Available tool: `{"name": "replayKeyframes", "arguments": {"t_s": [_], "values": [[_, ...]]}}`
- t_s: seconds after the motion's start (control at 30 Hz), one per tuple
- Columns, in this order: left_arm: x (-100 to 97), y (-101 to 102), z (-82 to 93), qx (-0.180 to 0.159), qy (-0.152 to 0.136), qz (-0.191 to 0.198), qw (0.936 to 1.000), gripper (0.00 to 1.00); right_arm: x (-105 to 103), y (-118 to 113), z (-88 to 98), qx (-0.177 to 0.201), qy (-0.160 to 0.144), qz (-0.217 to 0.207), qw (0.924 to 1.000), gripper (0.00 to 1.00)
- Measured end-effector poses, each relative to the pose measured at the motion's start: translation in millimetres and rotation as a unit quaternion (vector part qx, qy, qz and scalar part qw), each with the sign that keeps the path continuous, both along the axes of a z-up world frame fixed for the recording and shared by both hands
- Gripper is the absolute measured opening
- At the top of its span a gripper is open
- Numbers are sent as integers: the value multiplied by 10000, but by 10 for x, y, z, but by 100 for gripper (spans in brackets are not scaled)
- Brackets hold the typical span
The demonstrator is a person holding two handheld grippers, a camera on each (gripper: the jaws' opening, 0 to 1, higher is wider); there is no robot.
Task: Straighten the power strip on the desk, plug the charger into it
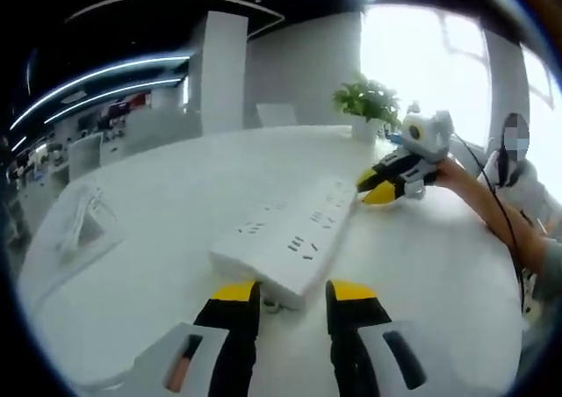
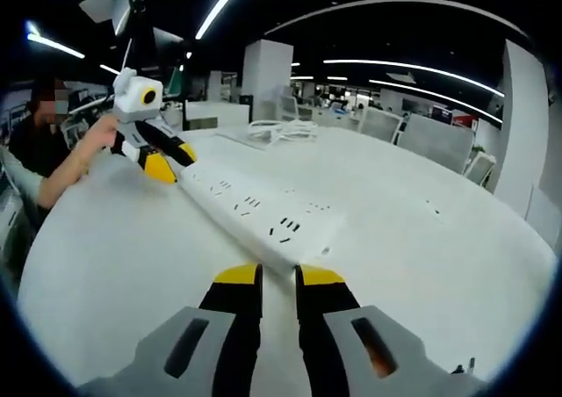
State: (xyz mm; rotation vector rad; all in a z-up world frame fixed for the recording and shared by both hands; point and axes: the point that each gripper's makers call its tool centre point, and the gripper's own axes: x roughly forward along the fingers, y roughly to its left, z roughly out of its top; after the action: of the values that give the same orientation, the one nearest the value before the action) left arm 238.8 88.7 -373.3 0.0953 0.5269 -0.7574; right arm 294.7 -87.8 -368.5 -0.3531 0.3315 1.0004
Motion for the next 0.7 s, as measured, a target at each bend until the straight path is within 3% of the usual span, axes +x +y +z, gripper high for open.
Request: {"name": "replayKeyframes", "arguments": {"t_s": [0.7], "values": [[19,93,-5,-73,64,186,9998,31,-109,89,-15,-31,23,217,9998,12]]}}
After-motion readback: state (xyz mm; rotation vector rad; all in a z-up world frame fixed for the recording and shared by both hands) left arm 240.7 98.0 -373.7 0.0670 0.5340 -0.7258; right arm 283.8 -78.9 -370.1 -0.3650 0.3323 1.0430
